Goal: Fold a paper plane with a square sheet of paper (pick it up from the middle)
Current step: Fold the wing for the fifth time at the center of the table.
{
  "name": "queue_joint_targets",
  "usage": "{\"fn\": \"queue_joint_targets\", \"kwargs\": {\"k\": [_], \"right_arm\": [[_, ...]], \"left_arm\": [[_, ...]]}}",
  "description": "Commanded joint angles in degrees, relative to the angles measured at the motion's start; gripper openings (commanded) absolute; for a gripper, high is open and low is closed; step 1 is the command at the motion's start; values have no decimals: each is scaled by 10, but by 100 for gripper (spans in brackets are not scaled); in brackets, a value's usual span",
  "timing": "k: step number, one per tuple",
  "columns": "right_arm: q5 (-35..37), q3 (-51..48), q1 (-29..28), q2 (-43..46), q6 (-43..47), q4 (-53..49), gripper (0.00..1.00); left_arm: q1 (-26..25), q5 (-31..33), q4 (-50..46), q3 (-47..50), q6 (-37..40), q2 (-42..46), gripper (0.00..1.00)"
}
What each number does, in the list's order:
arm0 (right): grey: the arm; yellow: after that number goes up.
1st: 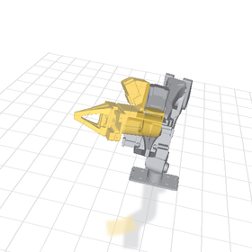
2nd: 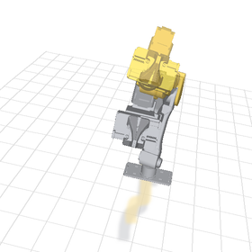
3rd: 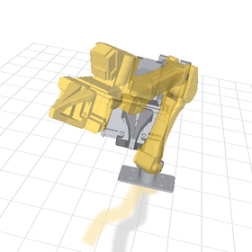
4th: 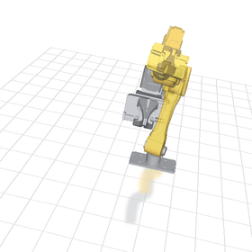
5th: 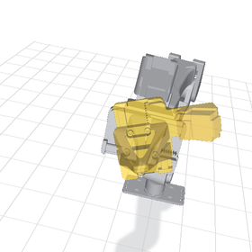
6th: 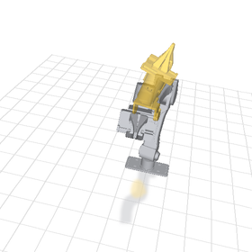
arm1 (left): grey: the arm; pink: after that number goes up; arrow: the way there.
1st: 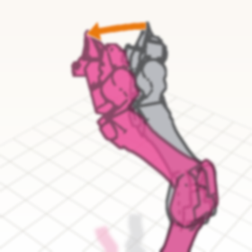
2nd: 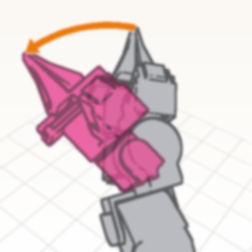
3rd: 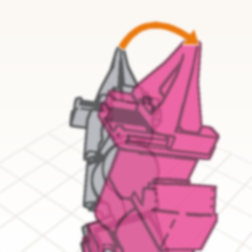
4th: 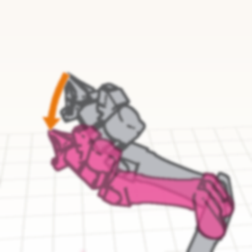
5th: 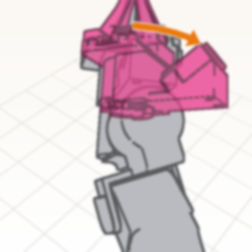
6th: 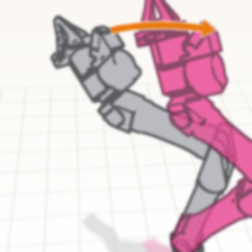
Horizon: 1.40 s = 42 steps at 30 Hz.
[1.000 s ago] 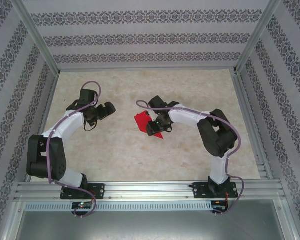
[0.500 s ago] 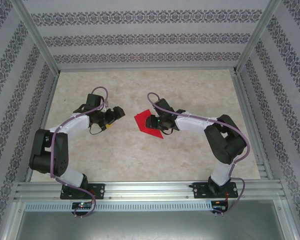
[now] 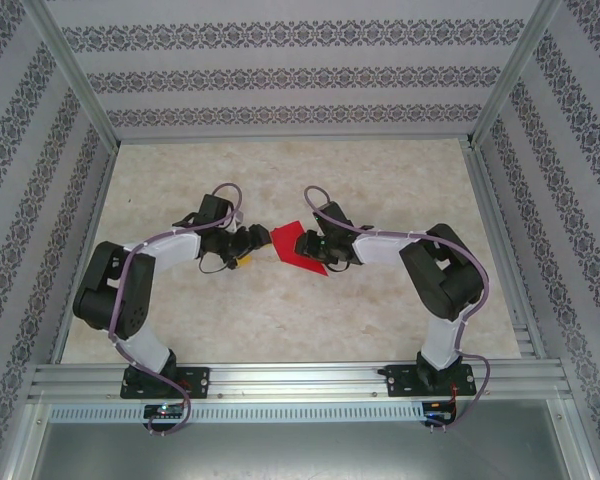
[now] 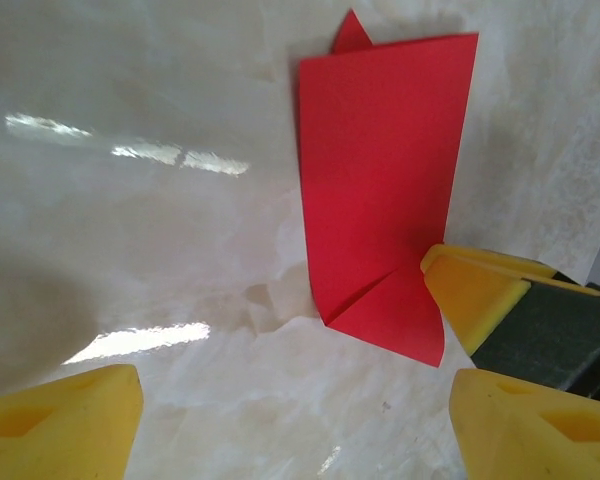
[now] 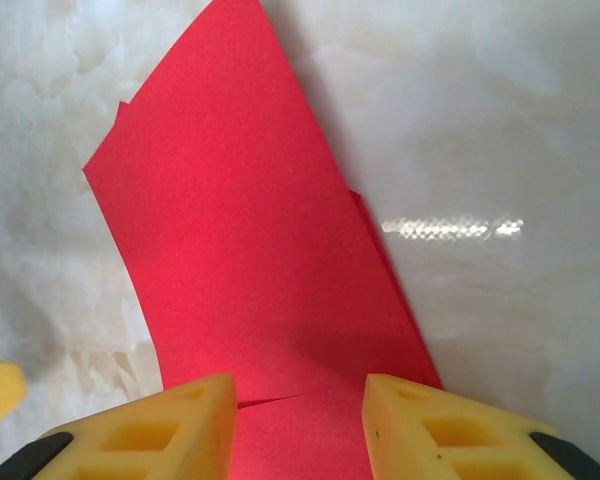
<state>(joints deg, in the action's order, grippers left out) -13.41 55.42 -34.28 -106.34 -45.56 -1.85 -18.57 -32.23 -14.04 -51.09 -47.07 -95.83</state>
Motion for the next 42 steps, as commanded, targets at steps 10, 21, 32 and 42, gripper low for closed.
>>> {"fn": "queue_joint_targets", "kwargs": {"k": [10,21,32,42], "right_arm": [[-101,-92,52,-8,-82,157,40],[-130,-123,71,-18,-106,213,40],[-141,-127,77,-22,-110,227,40],[-148,-134,82,-22,-118,243,41]], "left_arm": [[-33,-55,62,-42,-51,-53,75],[-54,-73,97,-64,-78,-95,57],[-56,-69,89,-74,-78,-117,57],[-58,-84,101,-84,-79,-132,54]]}}
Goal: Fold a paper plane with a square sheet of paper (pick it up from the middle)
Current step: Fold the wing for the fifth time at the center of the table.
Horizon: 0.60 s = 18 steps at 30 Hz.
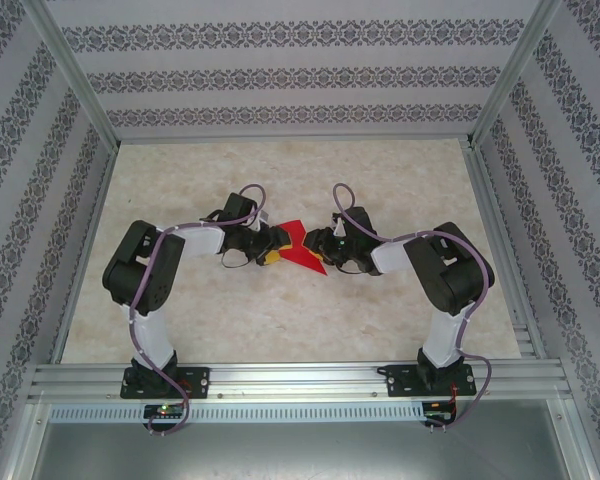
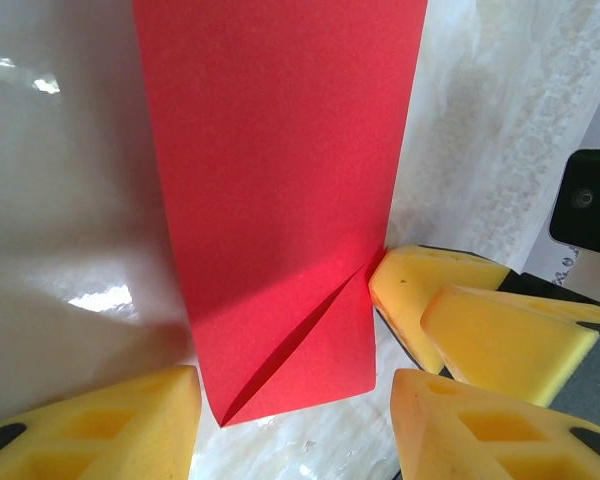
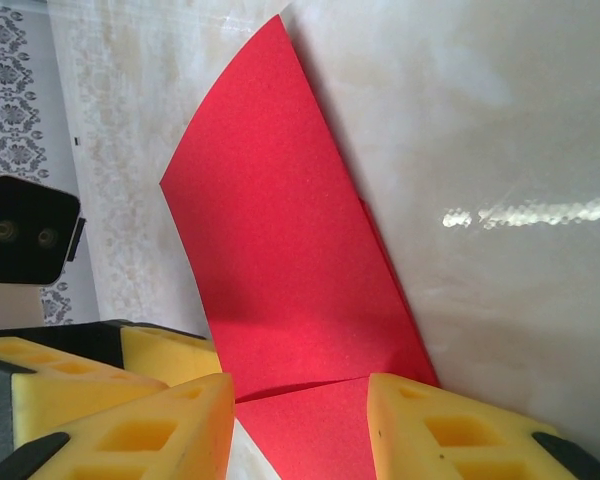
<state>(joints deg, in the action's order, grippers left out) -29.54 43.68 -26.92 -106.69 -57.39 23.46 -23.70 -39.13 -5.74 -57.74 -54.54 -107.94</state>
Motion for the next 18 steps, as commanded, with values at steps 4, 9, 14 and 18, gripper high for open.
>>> {"fn": "queue_joint_targets", "kwargs": {"k": [4,9,14,18], "right_arm": [[10,-17,11,-18,-2,-6,41],[6,-18,13,-13,-2,-1,42],[-5,-17,11,10,45,4,45],[15,6,6,49,126,-55,54]], "left_arm": [[-10,-25,22,-24,-2,-20,54],[-16,-37,37,-29,-5,-27,47],[-16,-37,44,-29,-6,-21,31],[-16,-36,45,-26,-5,-19,20]]}}
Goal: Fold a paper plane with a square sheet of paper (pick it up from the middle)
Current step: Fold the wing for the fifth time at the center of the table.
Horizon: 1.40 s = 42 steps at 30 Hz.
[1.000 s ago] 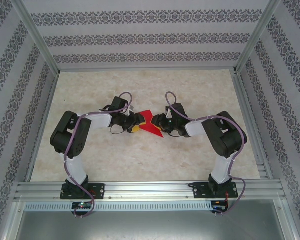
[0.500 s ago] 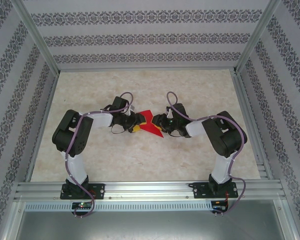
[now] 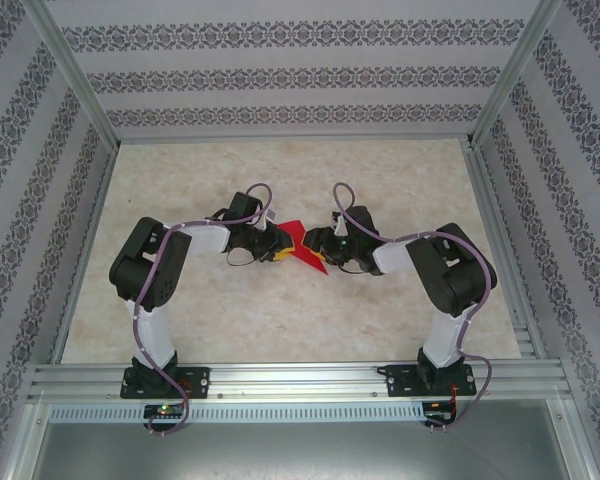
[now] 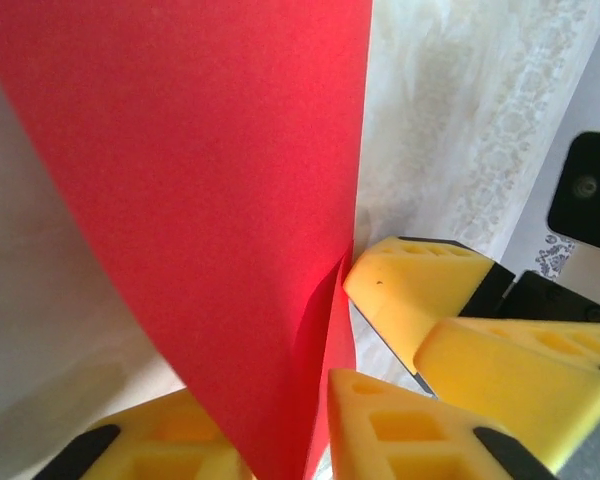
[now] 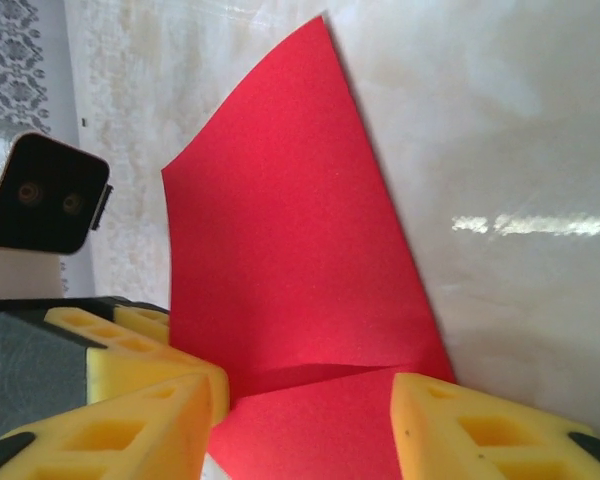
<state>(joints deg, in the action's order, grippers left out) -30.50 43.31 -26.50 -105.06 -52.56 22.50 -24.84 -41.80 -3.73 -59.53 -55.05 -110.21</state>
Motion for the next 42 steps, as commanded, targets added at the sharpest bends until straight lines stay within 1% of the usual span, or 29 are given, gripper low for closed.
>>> {"fn": "queue_joint_targets", "kwargs": {"k": [1,4,6,8,10,12,16,19,22,25,29,33,38,42], "right_arm": [[39,15,0,44,104,-67,57],[78,15,-7,77,179,-98,65],[111,9,-21,98,238,-110,66],[170,2,-53,119,316,-125,66],[225,-3,-88,131,385,-133,62],[260,-5,-109,130,432,-134,60],[295,-15,-126,123,499,-119,59],[297,-28,-137,120,546,-92,59],[331,-65,-169,107,615,-19,64],[367,-65,-187,84,648,0,65],[377,-60,-190,55,670,40,62],[389,-56,-190,33,693,71,56],[395,-61,-191,26,706,100,48],[398,-59,-190,17,713,106,40]], "left_arm": [[-5,-9,24,-7,-1,5,17],[-6,-8,22,-8,-1,6,12],[-6,-7,17,-9,0,5,11],[-7,-6,13,-10,0,5,10],[-7,-7,10,-13,-1,7,9],[-7,-6,5,-16,0,8,9],[-7,-8,-1,-21,-1,10,8],[-7,-8,-5,-23,-1,11,8],[-7,-8,-12,-27,-1,13,8],[-7,-7,-20,-30,-1,12,8],[-7,-7,-24,-32,-2,13,7],[-7,-5,-30,-31,-2,16,6],[-7,-2,-35,-32,-2,18,7],[-7,-1,-39,-32,-1,19,6]]}}
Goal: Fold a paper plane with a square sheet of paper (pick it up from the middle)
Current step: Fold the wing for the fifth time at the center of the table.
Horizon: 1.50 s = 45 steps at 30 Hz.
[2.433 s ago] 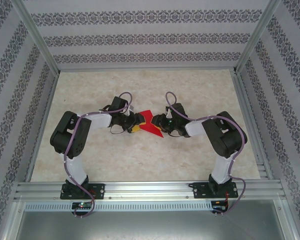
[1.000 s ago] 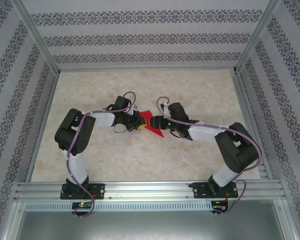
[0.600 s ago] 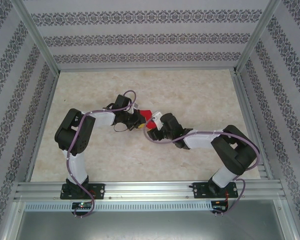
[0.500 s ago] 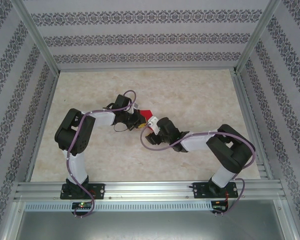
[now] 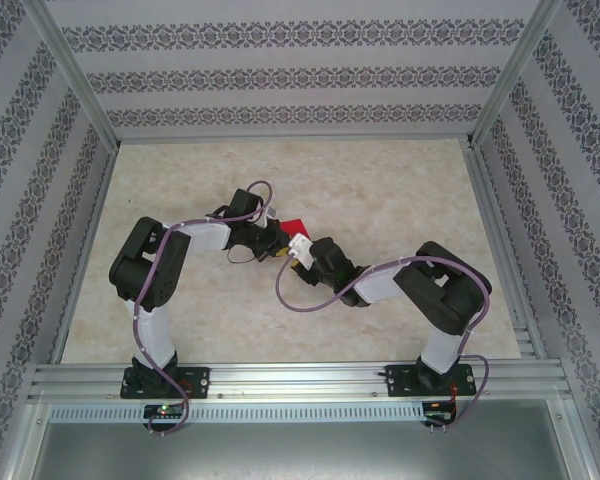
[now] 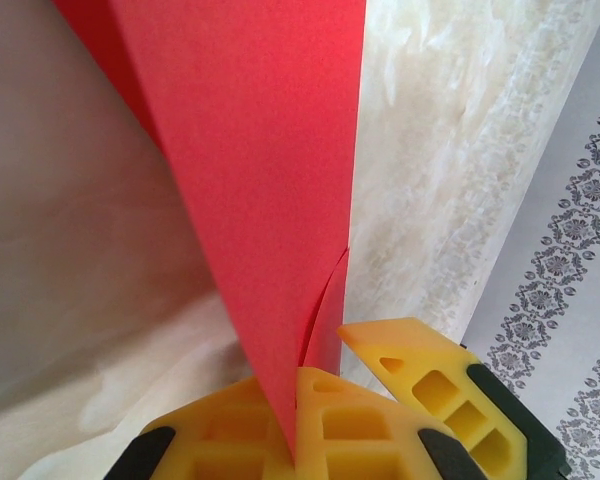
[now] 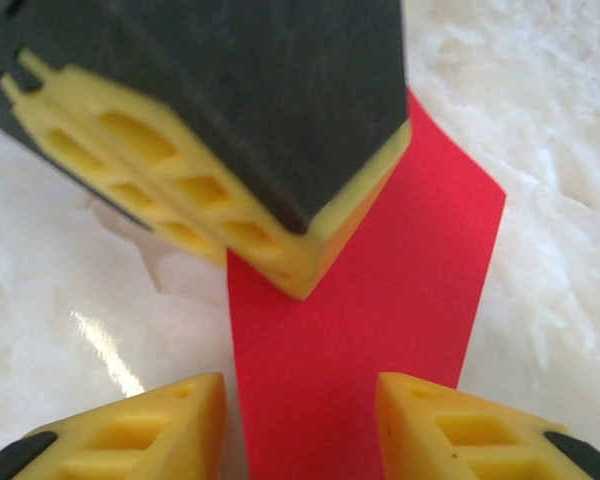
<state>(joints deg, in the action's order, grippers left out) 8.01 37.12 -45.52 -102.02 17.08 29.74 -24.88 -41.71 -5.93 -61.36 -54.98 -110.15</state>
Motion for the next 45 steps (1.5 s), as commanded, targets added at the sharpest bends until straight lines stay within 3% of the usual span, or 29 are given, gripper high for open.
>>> {"fn": "queue_joint_targets", "kwargs": {"k": [1,15,19,23,27,31,37,45], "right_arm": [[13,4,0,-15,19,34,39],[11,3,4,-17,23,33,19],[-7,0,12,-5,8,28,10],[-49,-9,29,13,-25,28,4],[-97,-15,46,25,-64,31,1],[-148,-18,61,28,-107,40,0],[-220,-7,77,14,-183,45,0],[-313,6,115,-10,-360,85,0]], "left_arm": [[-6,-2,-20,-15,0,18,6],[-5,2,-41,-31,7,24,9],[5,5,-60,-43,15,32,17],[26,12,-84,-54,29,50,32],[50,27,-111,-61,49,73,45],[71,38,-116,-51,61,96,51],[79,43,-72,-1,67,120,54],[78,24,71,95,46,139,49]]}}
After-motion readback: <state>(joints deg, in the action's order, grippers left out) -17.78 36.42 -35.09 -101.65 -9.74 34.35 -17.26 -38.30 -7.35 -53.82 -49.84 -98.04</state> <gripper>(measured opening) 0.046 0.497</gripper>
